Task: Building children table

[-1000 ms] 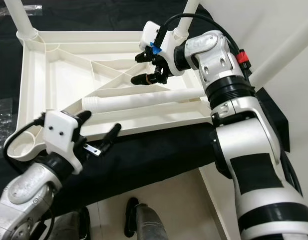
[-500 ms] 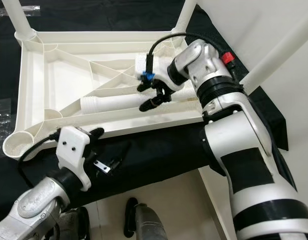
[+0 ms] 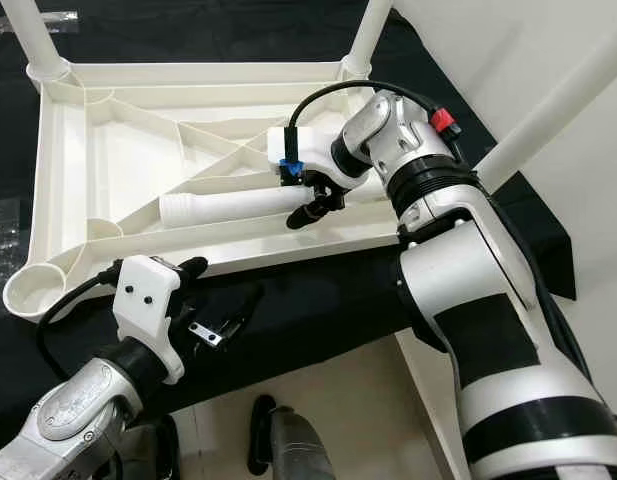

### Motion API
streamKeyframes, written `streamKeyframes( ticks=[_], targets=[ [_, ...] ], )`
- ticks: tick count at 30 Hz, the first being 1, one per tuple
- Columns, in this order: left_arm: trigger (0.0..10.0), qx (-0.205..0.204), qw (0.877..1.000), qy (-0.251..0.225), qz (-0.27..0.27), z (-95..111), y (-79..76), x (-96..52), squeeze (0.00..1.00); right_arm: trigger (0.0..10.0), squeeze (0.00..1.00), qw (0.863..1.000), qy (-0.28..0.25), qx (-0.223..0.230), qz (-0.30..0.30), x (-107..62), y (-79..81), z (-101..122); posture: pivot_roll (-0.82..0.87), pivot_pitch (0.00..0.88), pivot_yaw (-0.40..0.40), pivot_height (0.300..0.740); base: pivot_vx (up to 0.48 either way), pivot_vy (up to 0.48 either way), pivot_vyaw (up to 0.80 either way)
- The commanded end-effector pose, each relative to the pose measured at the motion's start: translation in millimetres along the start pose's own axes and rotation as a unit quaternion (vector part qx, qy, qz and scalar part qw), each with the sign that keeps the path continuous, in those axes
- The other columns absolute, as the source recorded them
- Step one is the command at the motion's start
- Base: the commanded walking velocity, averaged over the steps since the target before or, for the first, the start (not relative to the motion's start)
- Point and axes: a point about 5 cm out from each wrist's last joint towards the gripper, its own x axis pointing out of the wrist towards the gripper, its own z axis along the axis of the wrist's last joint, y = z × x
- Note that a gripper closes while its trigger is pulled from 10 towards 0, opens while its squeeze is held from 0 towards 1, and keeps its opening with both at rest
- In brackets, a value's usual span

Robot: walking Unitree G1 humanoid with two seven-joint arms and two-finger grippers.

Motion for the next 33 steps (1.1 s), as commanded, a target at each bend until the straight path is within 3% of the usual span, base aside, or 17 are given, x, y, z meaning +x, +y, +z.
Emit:
streamKeyframes(
  ticks=[1,12,16,19,20,27,33],
  targets=[
    [10.0,0.001,1.0,-0.008,0.003,2.1,-2.8,-1.4,0.0,0.0,0.0,0.999,0.019,-0.006,0.029,4.5,4.5,-3.4,-0.01,0.214,-0.208,0.74,0.0,0.0,0.0],
    [10.0,0.013,0.999,-0.014,0.034,3.8,5.6,-0.6,0.0,0.0,0.0,1.0,-0.004,-0.017,0.011,4.7,0.2,8.1,0.0,0.211,-0.213,0.74,0.0,0.0,0.0],
    [10.0,0.018,0.999,-0.021,0.047,6.0,9.1,0.5,0.0,0.0,0.0,0.996,-0.087,-0.003,-0.022,-5.8,-9.0,28.4,0.0,0.206,-0.214,0.74,0.0,0.0,0.0],
    [10.0,0.018,0.998,-0.024,0.052,6.8,10.2,0.8,0.0,0.0,0.0,0.993,-0.115,0.001,-0.031,-10.7,-12.1,35.1,0.0,0.206,-0.214,0.74,0.0,0.0,0.0],
    [10.0,0.019,0.998,-0.027,0.058,7.4,11.8,1.1,0.0,0.0,0.0,0.989,-0.145,-0.001,-0.039,-18.8,-15.6,42.9,0.0,0.205,-0.213,0.74,0.0,0.0,0.0],
    [10.0,0.021,0.997,-0.025,0.064,6.0,14.3,1.6,0.0,0.0,0.0,0.981,-0.184,-0.012,-0.055,-33.7,-21.0,54.5,-0.01,0.201,-0.209,0.74,0.0,0.0,0.0],
    [10.0,0.019,0.997,-0.026,0.075,5.0,16.4,2.9,0.0,0.0,0.0,0.967,-0.211,-0.026,-0.14,-50.5,-32.5,68.1,0.0,0.195,-0.21,0.74,0.0,0.0,0.0]
  ],
)
